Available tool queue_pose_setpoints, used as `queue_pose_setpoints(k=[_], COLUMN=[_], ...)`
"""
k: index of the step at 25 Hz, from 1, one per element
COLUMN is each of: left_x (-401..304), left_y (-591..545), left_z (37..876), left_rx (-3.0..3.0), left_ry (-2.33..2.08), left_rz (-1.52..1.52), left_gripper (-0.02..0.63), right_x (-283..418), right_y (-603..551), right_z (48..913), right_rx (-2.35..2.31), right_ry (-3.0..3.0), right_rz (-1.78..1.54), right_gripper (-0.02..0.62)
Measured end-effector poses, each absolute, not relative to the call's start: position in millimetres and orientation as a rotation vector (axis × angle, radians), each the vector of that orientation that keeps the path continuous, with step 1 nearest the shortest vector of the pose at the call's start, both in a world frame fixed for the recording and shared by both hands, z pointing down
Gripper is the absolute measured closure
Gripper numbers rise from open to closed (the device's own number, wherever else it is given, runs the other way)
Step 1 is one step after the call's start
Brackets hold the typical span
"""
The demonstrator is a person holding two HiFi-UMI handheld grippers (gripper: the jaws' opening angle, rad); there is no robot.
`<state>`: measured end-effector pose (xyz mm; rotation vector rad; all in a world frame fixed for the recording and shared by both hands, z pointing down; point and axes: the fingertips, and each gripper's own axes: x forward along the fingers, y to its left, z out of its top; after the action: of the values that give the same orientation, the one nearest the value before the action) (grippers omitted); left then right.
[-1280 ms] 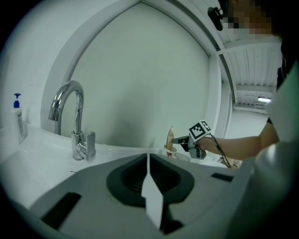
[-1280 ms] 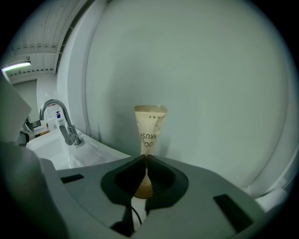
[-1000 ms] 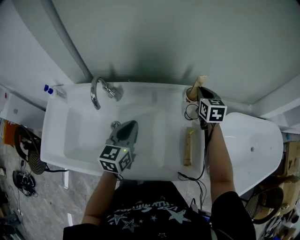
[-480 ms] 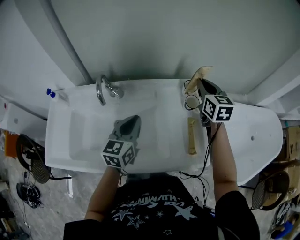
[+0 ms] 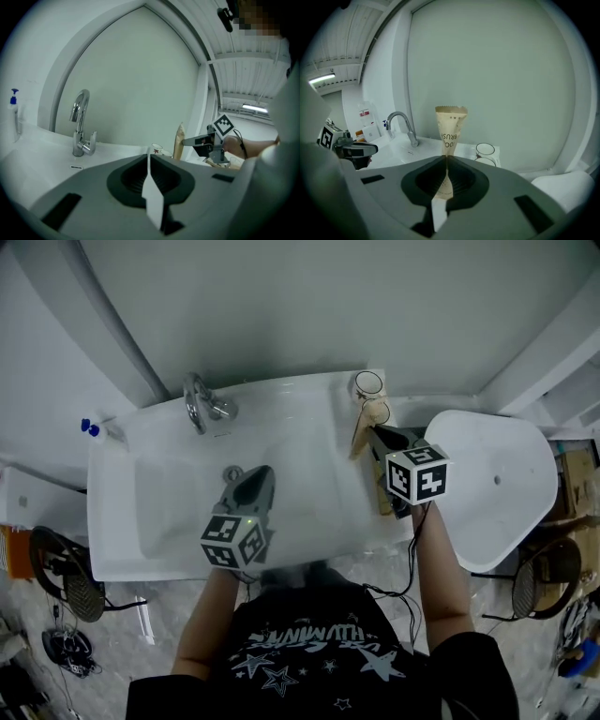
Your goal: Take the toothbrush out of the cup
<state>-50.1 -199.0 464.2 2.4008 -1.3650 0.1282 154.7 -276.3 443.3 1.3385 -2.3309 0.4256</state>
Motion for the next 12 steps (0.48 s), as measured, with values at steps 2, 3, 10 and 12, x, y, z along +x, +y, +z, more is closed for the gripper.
queue_pose_setpoints(k=[2, 3, 10, 12], left_x=[-51, -51, -42, -41], left_y=[-197, -195, -187, -184], left_z=[468, 470, 474, 474], left_rx=[2.401, 2.404, 2.437, 2.440], left_ry=[-1.349, -1.341, -1.296, -1.286], left_rz=[0.135, 0.137, 0.160, 0.165], left_gripper=[0.577, 0.577, 0.577, 0.577], right_x=[156, 157, 163, 166], right_y=[-265, -260, -228, -221], right_z=[454, 458, 493, 508], right_rx=[1.334, 1.331, 1.294, 1.278], right_ry=[-2.303, -2.291, -2.210, -2.173], right_rz=[0.466, 0.484, 0.624, 0.682], right_gripper=[0.572, 0.571, 0.572, 0.572])
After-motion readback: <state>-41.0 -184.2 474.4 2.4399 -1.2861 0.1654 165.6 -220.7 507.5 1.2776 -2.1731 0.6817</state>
